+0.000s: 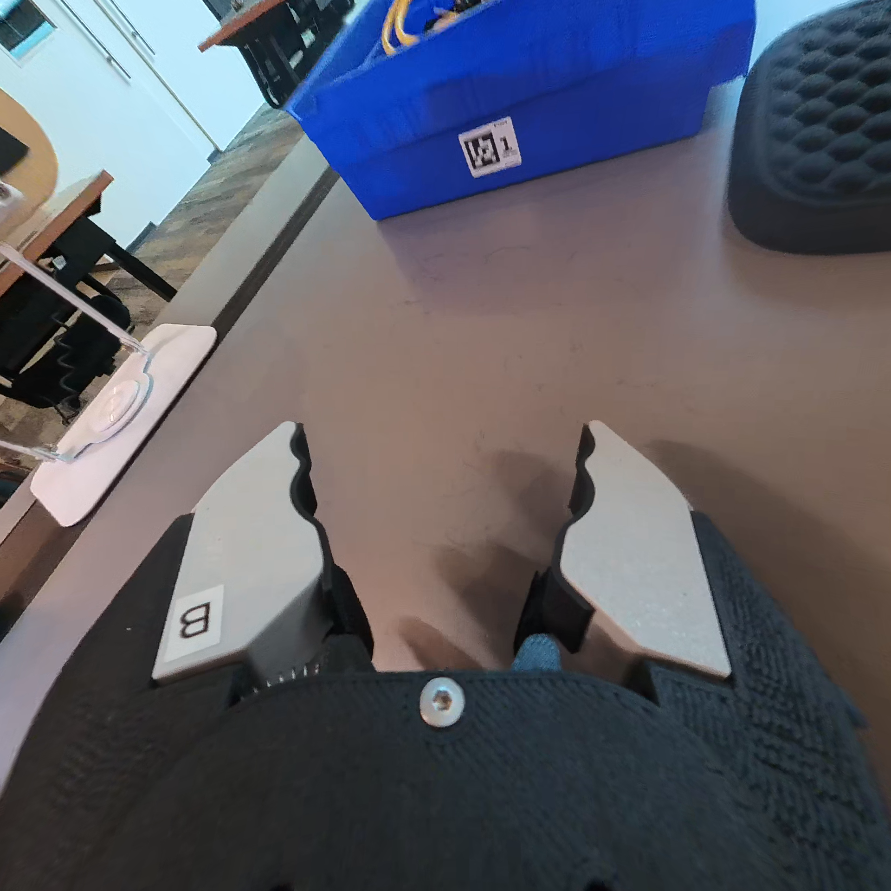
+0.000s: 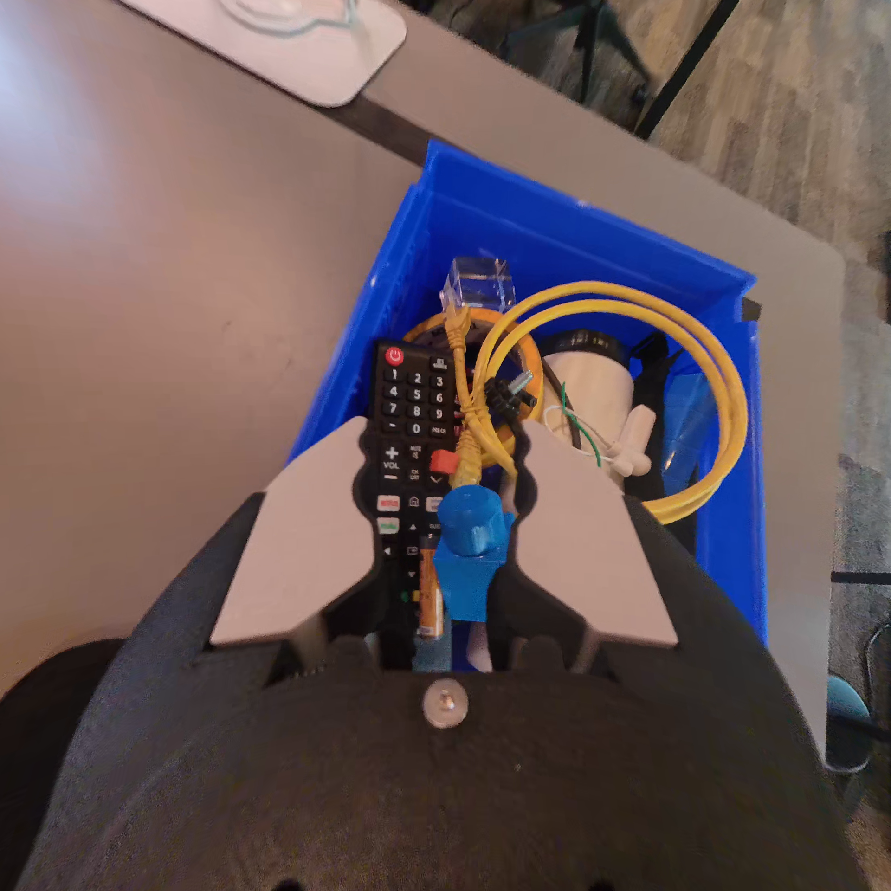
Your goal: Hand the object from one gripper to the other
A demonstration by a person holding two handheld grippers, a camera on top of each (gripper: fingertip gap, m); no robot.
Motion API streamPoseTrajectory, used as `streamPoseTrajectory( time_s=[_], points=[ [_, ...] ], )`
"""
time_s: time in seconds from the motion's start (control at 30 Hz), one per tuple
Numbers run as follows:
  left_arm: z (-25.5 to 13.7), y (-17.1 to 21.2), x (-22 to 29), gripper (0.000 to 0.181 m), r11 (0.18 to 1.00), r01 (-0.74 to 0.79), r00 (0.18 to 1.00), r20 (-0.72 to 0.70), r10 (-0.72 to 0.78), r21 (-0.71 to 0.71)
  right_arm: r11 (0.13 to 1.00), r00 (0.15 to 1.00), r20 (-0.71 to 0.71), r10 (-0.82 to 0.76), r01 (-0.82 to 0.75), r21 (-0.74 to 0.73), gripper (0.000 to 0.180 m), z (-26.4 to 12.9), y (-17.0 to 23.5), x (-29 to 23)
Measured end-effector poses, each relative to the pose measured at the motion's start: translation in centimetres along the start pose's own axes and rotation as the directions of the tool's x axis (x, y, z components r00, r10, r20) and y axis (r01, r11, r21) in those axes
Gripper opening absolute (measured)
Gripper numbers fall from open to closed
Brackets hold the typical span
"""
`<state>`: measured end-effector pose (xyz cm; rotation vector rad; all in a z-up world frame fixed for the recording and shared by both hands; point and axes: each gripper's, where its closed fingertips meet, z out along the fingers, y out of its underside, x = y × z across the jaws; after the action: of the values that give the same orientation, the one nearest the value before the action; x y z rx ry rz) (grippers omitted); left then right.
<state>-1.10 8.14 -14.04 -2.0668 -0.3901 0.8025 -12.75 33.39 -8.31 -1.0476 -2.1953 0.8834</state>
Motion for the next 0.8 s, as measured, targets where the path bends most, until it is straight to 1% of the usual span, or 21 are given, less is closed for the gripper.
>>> streamPoseTrajectory(
  time_s=[0.03, 0.1, 0.13, 0.2, 0.23, 0.3, 0.33, 0.37, 0.4, 0.43, 0.5, 0.57, 0.6, 0.63, 0.7, 0.73, 0.77, 0.8],
  points=[
    [-0.3, -0.5, -0.1, 0.104, 1.000, 0.016, 1.000, 0.008, -0.016, 0.027, 1.000, 1.000, -0.013, 0.007, -0.007, 0.028, 0.064, -0.4, -0.4, -0.2],
    [-1.6, -1.6, -0.8, 0.104, 0.996, 0.049, 0.997, 0.059, -0.053, 0.075, 0.997, 1.000, -0.022, 0.015, -0.013, 0.076, 0.074, -1.4, -0.6, -1.3],
    [-2.8, -2.2, -1.5, 0.103, 0.992, 0.076, 0.989, 0.118, -0.087, 0.100, 0.995, 0.999, -0.034, 0.017, -0.013, 0.098, 0.079, -2.0, -0.5, -1.9],
    [-6.1, -2.7, -3.0, 0.098, 0.975, 0.145, 0.952, 0.246, -0.184, 0.168, 0.990, 0.997, -0.070, 0.021, -0.011, 0.138, 0.086, -3.4, 0.2, -2.9],
    [-8.0, -2.4, -3.8, 0.094, 0.961, 0.186, 0.919, 0.310, -0.245, 0.206, 0.988, 0.996, -0.088, 0.030, -0.017, 0.153, 0.086, -4.1, 0.7, -3.4],
    [-10.8, -0.5, -5.2, 0.088, 0.927, 0.282, 0.834, 0.415, -0.364, 0.247, 0.983, 0.990, -0.125, 0.070, -0.048, 0.175, 0.085, -5.0, 2.0, -4.4],
    [-11.3, 1.1, -5.5, 0.086, 0.913, 0.343, 0.807, 0.428, -0.406, 0.220, 0.984, 0.988, -0.134, 0.081, -0.058, 0.170, 0.083, -5.1, 2.8, -5.0],
    [-11.1, 2.8, -5.6, 0.085, 0.900, 0.402, 0.793, 0.428, -0.433, 0.167, 0.988, 0.987, -0.142, 0.080, -0.059, 0.146, 0.081, -4.9, 3.7, -5.6],
    [-11.1, 3.3, -6.0, 0.077, 0.903, 0.396, 0.797, 0.427, -0.428, 0.165, 0.993, 0.985, -0.155, 0.073, -0.057, 0.106, 0.080, -4.5, 4.8, -6.0],
    [-11.5, 3.7, -6.9, 0.066, 0.902, 0.398, 0.777, 0.462, -0.427, 0.165, 0.996, 0.984, -0.168, 0.065, -0.054, 0.066, 0.076, -3.9, 5.7, -6.4],
    [-11.6, 4.3, -7.9, 0.061, 0.903, 0.423, 0.775, 0.483, -0.407, 0.082, 0.999, 0.981, -0.186, 0.053, -0.054, 0.001, 0.067, -2.9, 6.8, -7.0],
    [-11.7, 4.7, -8.6, 0.061, 0.889, 0.458, 0.773, 0.486, -0.407, 0.016, 0.997, 0.979, -0.197, 0.048, -0.058, -0.043, 0.059, -1.9, 7.4, -7.3],
    [-11.9, 5.1, -9.1, 0.062, 0.885, 0.465, 0.760, 0.517, -0.395, -0.007, 0.996, 0.978, -0.204, 0.045, -0.059, -0.062, 0.055, -1.5, 7.6, -7.3],
    [-12.2, 5.7, -9.5, 0.062, 0.883, 0.469, 0.747, 0.548, -0.377, -0.031, 0.995, 0.979, -0.201, 0.043, -0.060, -0.078, 0.045, -1.2, 7.8, -7.5],
    [-12.2, 6.9, -9.7, 0.064, 0.871, 0.487, 0.728, 0.580, -0.366, -0.061, 0.995, 0.978, -0.204, 0.051, -0.067, -0.073, 0.029, -0.7, 7.6, -7.8],
    [-12.1, 7.7, -9.6, 0.063, 0.865, 0.495, 0.723, 0.589, -0.360, -0.079, 0.996, 0.978, -0.204, 0.054, -0.067, -0.057, 0.024, -0.6, 7.4, -7.9],
    [-11.9, 8.7, -9.5, 0.059, 0.857, 0.502, 0.724, 0.598, -0.343, -0.116, 0.996, 0.979, -0.192, 0.064, -0.073, -0.041, 0.020, -0.5, 7.2, -8.0],
    [-11.7, 9.6, -9.3, 0.049, 0.853, 0.499, 0.734, 0.598, -0.321, -0.154, 0.996, 0.981, -0.178, 0.074, -0.080, -0.030, 0.015, -0.4, 7.0, -8.1]
  ],
)
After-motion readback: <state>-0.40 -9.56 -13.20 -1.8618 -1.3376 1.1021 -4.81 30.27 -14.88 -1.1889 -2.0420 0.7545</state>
